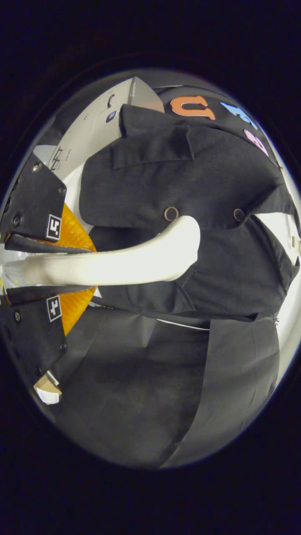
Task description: Iron the clothes twice with a garment steamer, once on the left side and once on the right side.
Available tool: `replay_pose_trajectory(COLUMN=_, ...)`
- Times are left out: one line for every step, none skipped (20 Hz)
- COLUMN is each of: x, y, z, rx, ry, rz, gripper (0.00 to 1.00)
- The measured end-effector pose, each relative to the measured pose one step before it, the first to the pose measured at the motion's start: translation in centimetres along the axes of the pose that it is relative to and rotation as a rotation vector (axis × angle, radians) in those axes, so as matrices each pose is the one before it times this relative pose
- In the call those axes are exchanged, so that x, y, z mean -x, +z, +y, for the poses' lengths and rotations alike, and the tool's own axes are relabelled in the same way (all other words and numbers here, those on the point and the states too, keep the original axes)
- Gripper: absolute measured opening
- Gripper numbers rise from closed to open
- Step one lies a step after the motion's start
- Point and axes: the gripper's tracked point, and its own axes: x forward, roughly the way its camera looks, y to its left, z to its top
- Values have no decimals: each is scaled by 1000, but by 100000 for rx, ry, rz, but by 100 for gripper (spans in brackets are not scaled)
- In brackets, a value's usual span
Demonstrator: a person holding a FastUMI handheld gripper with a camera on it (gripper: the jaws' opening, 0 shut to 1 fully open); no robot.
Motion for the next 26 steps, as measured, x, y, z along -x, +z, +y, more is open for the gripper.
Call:
replay_pose_trajectory(x=-208, y=-679, z=250, rx=-398, ry=-80, rz=836, gripper=35)
replay_pose_trajectory(x=-26, y=-522, z=-9, rx=-437, ry=-308, rz=574, gripper=35)
replay_pose_trajectory(x=-121, y=-501, z=-138, rx=318, ry=-134, rz=858, gripper=35)
replay_pose_trajectory(x=-47, y=-452, z=1, rx=193, ry=-82, rz=746, gripper=35)
replay_pose_trajectory(x=-118, y=-451, z=115, rx=248, ry=-65, rz=604, gripper=35)
replay_pose_trajectory(x=-48, y=-340, z=80, rx=32, ry=-128, rz=344, gripper=35)
replay_pose_trajectory(x=-182, y=-479, z=65, rx=319, ry=-63, rz=668, gripper=35)
replay_pose_trajectory(x=-106, y=-414, z=21, rx=-184, ry=-163, rz=441, gripper=35)
replay_pose_trajectory(x=-42, y=-385, z=-10, rx=-8, ry=-36, rz=527, gripper=35)
replay_pose_trajectory(x=-120, y=-508, z=48, rx=48, ry=16, rz=563, gripper=35)
replay_pose_trajectory(x=-73, y=-394, z=54, rx=385, ry=19, rz=699, gripper=35)
replay_pose_trajectory(x=-41, y=-429, z=8, rx=-33, ry=-141, rz=522, gripper=35)
replay_pose_trajectory(x=-157, y=-359, z=93, rx=-24, ry=-12, rz=655, gripper=35)
replay_pose_trajectory(x=3, y=-318, z=50, rx=-360, ry=40, rz=760, gripper=35)
replay_pose_trajectory(x=-72, y=-350, z=-6, rx=-586, ry=51, rz=451, gripper=35)
replay_pose_trajectory(x=-11, y=-136, z=108, rx=-135, ry=-29, rz=441, gripper=35)
replay_pose_trajectory(x=-9, y=-112, z=-69, rx=-468, ry=8, rz=188, gripper=35)
replay_pose_trajectory(x=66, y=35, z=-9, rx=-293, ry=-16, rz=201, gripper=35)
replay_pose_trajectory(x=83, y=57, z=25, rx=-397, ry=83, rz=-15, gripper=35)
replay_pose_trajectory(x=103, y=24, z=9, rx=-636, ry=179, rz=75, gripper=35)
replay_pose_trajectory(x=112, y=52, z=29, rx=-603, ry=134, rz=-138, gripper=35)
replay_pose_trajectory(x=217, y=46, z=-32, rx=-489, ry=-158, rz=-191, gripper=35)
replay_pose_trajectory(x=364, y=92, z=109, rx=-465, ry=164, rz=-108, gripper=35)
replay_pose_trajectory(x=419, y=49, z=262, rx=-565, ry=323, rz=-377, gripper=35)
replay_pose_trajectory(x=405, y=-90, z=114, rx=-140, ry=-67, rz=-144, gripper=35)
replay_pose_trajectory(x=565, y=55, z=134, rx=96, ry=21, rz=-573, gripper=35)
